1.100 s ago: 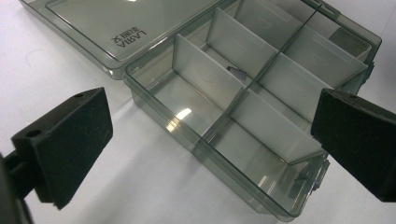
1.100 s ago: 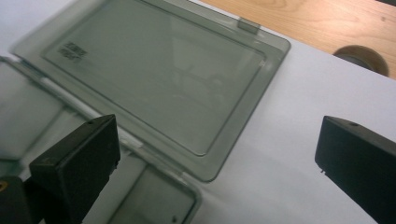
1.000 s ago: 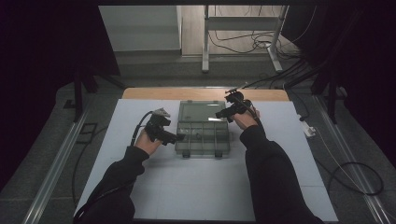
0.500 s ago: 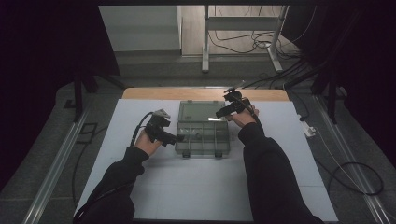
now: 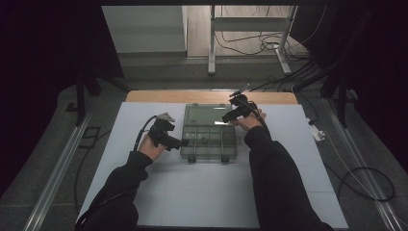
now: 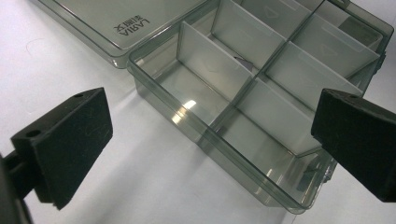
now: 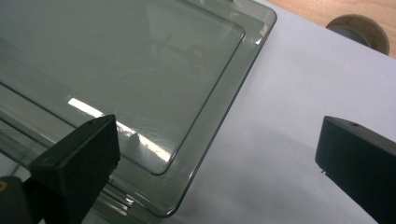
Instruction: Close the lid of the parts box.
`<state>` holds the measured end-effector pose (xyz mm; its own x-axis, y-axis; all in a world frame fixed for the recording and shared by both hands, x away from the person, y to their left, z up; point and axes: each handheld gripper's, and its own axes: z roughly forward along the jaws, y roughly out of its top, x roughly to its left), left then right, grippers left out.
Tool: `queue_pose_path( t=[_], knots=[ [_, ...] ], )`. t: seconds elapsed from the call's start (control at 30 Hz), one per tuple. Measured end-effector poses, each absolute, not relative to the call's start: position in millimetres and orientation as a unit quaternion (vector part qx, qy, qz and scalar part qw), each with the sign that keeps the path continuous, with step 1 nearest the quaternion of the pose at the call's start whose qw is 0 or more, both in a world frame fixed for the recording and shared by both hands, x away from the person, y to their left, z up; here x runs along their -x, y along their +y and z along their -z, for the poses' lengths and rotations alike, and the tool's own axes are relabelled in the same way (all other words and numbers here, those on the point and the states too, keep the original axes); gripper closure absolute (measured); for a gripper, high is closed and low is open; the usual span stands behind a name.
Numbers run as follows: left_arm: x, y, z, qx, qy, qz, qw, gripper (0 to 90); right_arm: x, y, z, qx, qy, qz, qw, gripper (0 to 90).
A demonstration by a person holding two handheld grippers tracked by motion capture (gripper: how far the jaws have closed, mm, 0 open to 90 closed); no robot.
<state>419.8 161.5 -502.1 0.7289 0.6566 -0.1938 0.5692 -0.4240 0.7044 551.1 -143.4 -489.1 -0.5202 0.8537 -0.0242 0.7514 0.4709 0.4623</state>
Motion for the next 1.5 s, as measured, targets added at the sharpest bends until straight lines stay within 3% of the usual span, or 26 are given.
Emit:
queue_pose_path(
  t=[0.13, 0.53, 0.9, 1.3, 1.5],
  knots=[
    [-419.9, 161.8, 502.2, -0.843, 0.364, -0.054, 0.393, 0.0, -550.9, -142.5, 489.9, -0.473, 0.849, -0.193, 0.131, 9.6],
    [-419.8, 160.5, 502.5, -0.845, 0.361, -0.053, 0.391, 0.0, -550.2, -141.4, 483.5, -0.478, 0.849, -0.188, 0.126, 53.6],
    [-419.6, 156.8, 502.6, -0.852, 0.361, -0.061, 0.375, 0.0, -556.1, -140.1, 484.8, -0.533, 0.818, -0.189, 0.105, 78.6],
    [-431.1, 167.9, 498.7, -0.844, 0.386, -0.071, 0.367, 1.1, -557.8, -141.5, 483.7, -0.634, 0.743, -0.205, 0.065, 87.1],
    [-445.1, 178.8, 493.6, -0.832, 0.411, -0.061, 0.369, 21.9, -553.7, -141.4, 481.6, -0.632, 0.739, -0.219, 0.078, 87.5]
  ],
)
